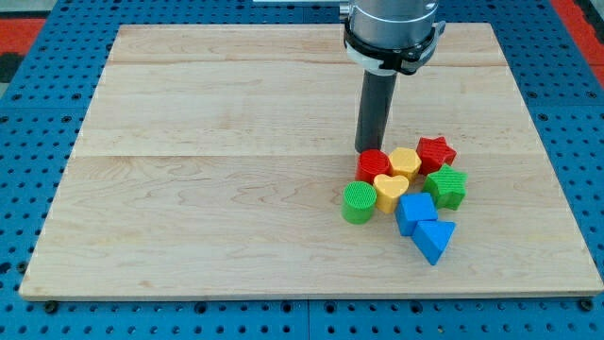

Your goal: Keep the green circle at the top side of the red star

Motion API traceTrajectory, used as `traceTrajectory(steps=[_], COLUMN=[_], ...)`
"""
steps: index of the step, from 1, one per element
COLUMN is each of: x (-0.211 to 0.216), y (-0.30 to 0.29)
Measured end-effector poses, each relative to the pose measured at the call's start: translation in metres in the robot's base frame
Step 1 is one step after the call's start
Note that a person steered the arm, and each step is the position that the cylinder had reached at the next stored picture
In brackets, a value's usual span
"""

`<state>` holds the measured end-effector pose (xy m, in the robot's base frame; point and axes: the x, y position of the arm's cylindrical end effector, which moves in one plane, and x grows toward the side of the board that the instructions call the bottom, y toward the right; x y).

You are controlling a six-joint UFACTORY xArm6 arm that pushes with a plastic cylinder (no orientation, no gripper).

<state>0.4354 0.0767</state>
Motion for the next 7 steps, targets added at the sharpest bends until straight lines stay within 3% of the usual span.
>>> traceTrajectory(steps=[1,3,4,5,6,7], x=[-0.001,0.004,0.053,0.138,0.159,0.113], y=[-0.009,-0.119,-0.12,-0.119,-0.06,-0.012])
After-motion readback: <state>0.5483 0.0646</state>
